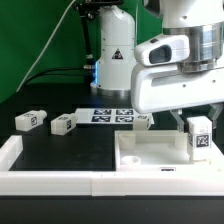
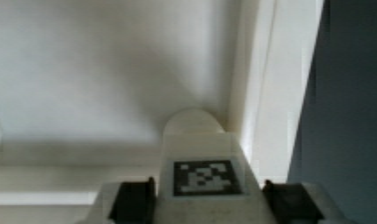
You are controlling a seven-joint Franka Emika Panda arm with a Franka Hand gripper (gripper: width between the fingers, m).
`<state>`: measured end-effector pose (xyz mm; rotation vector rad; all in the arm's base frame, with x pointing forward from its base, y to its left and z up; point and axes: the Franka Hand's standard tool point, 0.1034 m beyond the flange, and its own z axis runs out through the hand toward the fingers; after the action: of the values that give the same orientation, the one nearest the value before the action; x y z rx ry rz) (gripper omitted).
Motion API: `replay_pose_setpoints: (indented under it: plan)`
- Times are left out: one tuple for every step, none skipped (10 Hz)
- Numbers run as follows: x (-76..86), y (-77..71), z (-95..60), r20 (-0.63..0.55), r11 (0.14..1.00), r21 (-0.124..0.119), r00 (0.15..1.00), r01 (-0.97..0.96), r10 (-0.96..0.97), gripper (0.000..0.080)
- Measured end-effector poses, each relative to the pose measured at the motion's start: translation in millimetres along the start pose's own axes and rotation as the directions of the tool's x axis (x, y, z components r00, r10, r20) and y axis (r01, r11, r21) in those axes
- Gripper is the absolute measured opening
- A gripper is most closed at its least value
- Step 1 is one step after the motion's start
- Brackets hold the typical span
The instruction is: Assemble one leg
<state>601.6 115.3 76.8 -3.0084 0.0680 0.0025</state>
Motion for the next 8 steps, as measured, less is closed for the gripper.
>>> replay_pose_setpoints:
  plan:
    - [-2.7,-0.6,0.4,-0.009,0.987,0.010,0.987,-0.162,0.162,0.0292]
    - [-3.5,-3.5,1.0,-0.014,0.947,0.017,0.947,-0.320,0.320,0.0292]
    - [-3.2,-5.2,1.4,-0.020,0.901,0.020,0.901,-0.434,0.434,0.0292]
    - [-2.9,-6.2,1.6,-0.020,0.856,0.025,0.856,-0.517,0.517,0.0294]
    - [-2.6,-7.7,2.0,-0.018,0.795,0.031,0.795,-0.606,0.606,0.0294]
    - [-2.9,-9.4,2.8,-0.018,0.751,0.030,0.751,-0.659,0.660,0.0294]
    - [-2.8,-11.2,3.4,-0.023,0.699,0.030,0.699,-0.714,0.715,0.0294]
    - [-2.7,-11.9,3.4,-0.019,0.669,0.034,0.669,-0.743,0.743,0.0294]
